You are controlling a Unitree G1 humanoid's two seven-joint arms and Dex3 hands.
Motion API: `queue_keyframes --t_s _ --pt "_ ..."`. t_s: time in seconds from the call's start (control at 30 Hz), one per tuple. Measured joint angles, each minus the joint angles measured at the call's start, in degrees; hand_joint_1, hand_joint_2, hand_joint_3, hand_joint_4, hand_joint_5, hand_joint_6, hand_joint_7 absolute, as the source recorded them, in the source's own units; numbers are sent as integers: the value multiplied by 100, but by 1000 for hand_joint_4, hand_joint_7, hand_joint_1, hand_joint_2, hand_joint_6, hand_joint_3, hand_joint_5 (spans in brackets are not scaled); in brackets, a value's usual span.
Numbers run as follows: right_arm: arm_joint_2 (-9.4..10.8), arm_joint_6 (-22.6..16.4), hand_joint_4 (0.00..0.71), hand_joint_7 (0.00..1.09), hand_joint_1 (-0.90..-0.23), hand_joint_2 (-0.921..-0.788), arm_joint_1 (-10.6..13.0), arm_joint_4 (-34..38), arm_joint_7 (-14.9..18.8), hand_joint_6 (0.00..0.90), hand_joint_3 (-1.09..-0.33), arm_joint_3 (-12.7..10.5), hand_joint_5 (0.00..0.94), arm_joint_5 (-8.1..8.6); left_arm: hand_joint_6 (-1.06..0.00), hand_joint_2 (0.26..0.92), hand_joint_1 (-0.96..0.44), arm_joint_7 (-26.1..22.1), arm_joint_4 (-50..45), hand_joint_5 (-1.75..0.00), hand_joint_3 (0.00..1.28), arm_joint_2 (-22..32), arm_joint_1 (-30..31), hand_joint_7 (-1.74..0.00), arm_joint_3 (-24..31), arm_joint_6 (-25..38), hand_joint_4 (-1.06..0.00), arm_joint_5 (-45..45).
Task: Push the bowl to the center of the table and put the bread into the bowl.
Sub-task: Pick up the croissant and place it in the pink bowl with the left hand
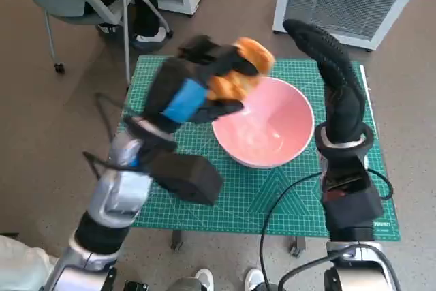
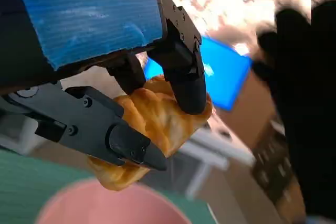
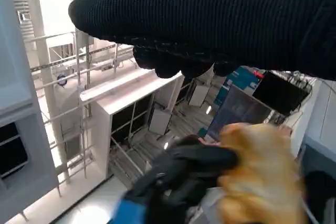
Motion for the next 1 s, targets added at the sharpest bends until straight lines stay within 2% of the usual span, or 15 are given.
queue_keyframes --t_s 0.4,0.47,0.53,0.57,0.6,0.63,0.7,0.8,0.9,1.0 --pt "-47 156 286 678 -565 -921 223 -352 -8 -1 -745 -61 1 -18 -544 920 1 -232 1782 -1219 108 -232 -618 -1195 -347 -697 -685 12" --pt "-61 203 285 674 -568 -921 256 -439 -8 -1 -745 -65 1 -18 -493 921 1 -296 1987 -1271 153 -246 -680 -1246 -374 -769 -635 12" --pt "-75 244 284 671 -569 -921 296 -517 -9 -1 -744 -68 0 -19 -404 921 0 -423 2180 -1343 233 -245 -738 -1365 -403 -827 -537 8" --pt "-83 265 284 670 -570 -921 314 -546 -9 -1 -744 -69 0 -18 -363 908 -16 -510 2268 -1031 218 -238 -770 -1072 -422 -867 -454 0" --pt "-90 289 283 669 -570 -921 329 -577 -9 -1 -744 -71 0 -19 -371 910 -22 -606 2352 -867 198 -224 -799 -923 -443 -896 -452 -9" --pt "-96 314 282 668 -571 -921 346 -610 -9 -1 -744 -72 0 -19 -357 914 -58 -726 2432 -566 168 -206 -825 -648 -467 -943 -390 -32" --pt "-104 350 281 667 -573 -921 385 -680 -12 -1 -742 -75 0 -22 -327 918 -115 -1087 2606 -235 131 -150 -889 -327 -508 -1055 -286 -135" --pt "-110 398 279 666 -577 -921 419 -766 -20 -1 -741 -80 0 -28 -275 920 -177 -1628 2789 -77 98 -76 -968 -148 -540 -1128 -168 -254" --pt "-114 440 277 667 -582 -921 432 -831 -36 -1 -738 -88 0 -37 -237 919 -227 -2095 2889 -25 68 -6 -1045 -68 -555 -1128 -85 -342" --pt "-115 459 275 667 -588 -921 437 -884 -49 -1 -738 -89 0 -44 -214 920 -258 -2361 2914 -8 56 77 -1094 -33 -550 -1136 -39 -387"
